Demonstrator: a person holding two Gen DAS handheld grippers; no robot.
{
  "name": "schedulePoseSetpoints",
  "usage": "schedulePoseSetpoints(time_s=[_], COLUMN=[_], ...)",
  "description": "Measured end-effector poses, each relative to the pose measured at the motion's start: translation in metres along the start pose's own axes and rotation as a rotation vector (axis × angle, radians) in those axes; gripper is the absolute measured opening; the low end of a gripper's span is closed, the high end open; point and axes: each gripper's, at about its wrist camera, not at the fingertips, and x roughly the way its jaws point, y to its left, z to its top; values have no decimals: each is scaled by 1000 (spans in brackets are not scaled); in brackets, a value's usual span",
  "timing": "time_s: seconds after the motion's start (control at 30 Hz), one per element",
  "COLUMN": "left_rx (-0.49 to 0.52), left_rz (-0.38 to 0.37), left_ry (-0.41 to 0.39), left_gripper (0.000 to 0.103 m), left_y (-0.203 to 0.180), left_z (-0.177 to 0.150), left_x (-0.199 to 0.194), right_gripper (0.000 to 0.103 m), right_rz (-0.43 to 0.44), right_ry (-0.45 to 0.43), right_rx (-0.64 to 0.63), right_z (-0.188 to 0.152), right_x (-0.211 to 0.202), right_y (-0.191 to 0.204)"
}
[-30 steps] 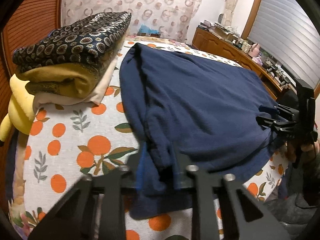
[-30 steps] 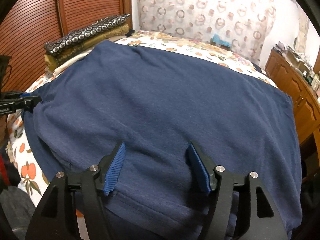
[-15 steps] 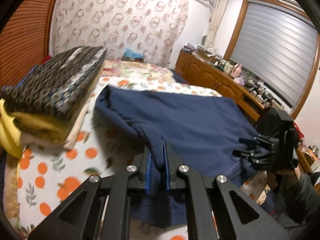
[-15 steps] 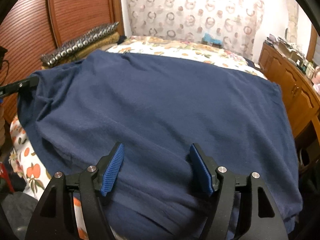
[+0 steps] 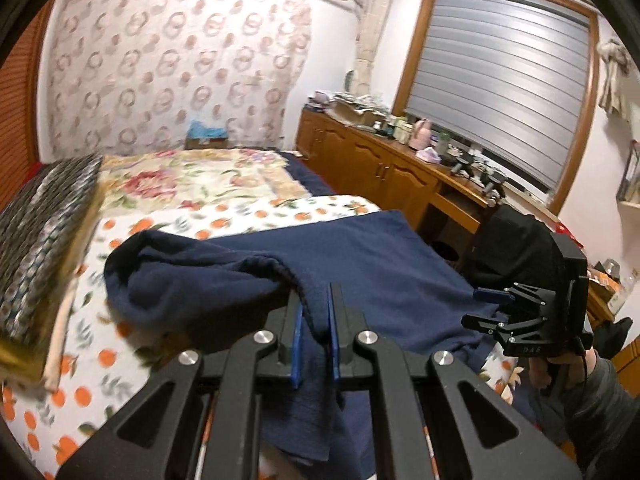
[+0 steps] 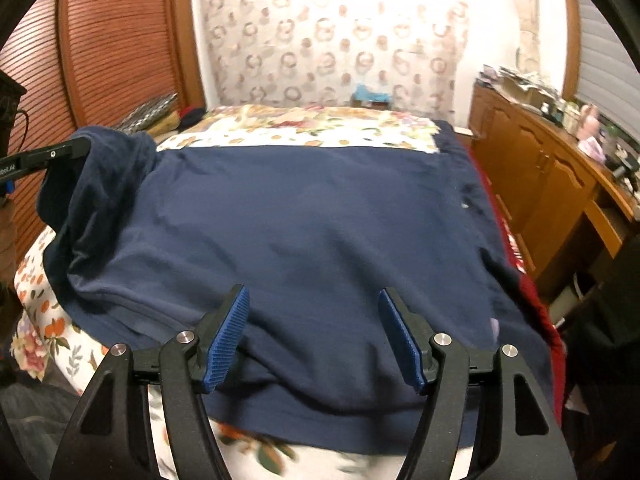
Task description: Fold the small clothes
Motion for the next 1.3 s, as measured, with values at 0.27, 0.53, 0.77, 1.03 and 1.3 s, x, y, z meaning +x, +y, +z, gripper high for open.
schedulePoseSetpoints(time_s=[0.27, 0.53, 0.77, 1.03, 1.3], left_rx=[74, 164, 220, 221, 199], left_rz=[-76, -155, -215, -221, -128], left_ry=[10, 46, 57, 174, 148], left_gripper=[7, 7, 7, 38, 55], left_y=[-50, -112, -158, -152, -105], left_z=[31, 54, 69, 50, 40], left_x=[30, 64, 73, 97, 63], right_gripper=[68, 68, 68, 68, 68], right_rz=[-45, -76, -87, -89, -79], right_ry=[-29, -55, -63, -54, -76], right_rx=[26, 61, 89, 108, 98], right_z=[-9, -17, -22, -24, -10], right_x=[-21, -41, -47, -44, -43], right_y=[-30, -51, -62, -68, -65])
